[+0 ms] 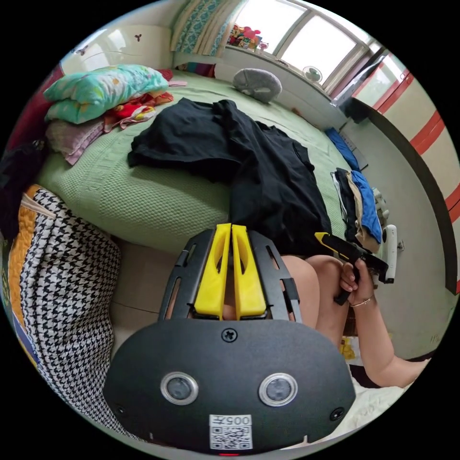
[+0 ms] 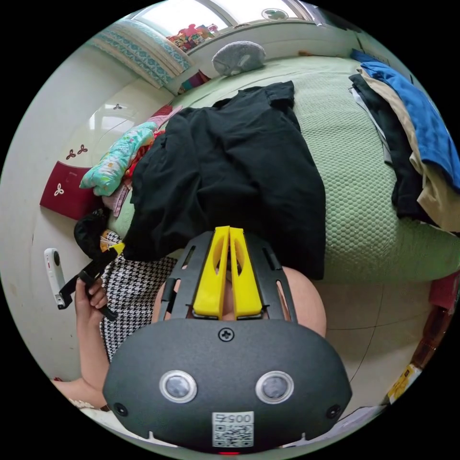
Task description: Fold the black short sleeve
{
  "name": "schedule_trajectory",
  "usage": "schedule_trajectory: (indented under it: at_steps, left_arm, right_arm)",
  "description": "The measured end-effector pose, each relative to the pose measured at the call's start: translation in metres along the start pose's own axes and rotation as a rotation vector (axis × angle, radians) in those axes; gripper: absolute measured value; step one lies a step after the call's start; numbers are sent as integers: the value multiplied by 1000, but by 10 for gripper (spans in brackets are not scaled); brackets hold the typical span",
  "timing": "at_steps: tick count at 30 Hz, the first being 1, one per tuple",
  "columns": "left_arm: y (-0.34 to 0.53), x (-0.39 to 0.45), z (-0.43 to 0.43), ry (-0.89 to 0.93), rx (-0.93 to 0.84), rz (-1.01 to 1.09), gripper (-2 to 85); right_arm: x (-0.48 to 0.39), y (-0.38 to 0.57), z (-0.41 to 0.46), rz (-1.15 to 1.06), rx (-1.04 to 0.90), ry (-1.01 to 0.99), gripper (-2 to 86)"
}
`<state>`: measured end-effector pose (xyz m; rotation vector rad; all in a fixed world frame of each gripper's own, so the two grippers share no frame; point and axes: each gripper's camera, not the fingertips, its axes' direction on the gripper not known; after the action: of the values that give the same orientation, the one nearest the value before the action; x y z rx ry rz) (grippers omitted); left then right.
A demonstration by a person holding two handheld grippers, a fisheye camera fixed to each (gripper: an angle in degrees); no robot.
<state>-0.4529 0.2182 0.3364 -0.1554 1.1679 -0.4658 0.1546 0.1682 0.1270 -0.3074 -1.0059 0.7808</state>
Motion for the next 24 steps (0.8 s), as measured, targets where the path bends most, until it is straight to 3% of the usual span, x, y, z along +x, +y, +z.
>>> schedule_trajectory:
  at_steps: [5,11,15,24]
  left_arm:
    - [6,-22,-8,-21,4,-20,0]
    - [16,-78,-12,-169,20,-206,-1]
    - [26,-71,-5,-77,5,-121,4]
    - [9,-16,38,-93,-8,19,68]
  right_arm:
    - [2,0,1,11,-1,-8,-9]
    - [2,0,1,14,-3,0,-10]
    - [1,-2,1,13,-10,-3,-10]
    - [-7,-1,1,-8,-23,13,-10]
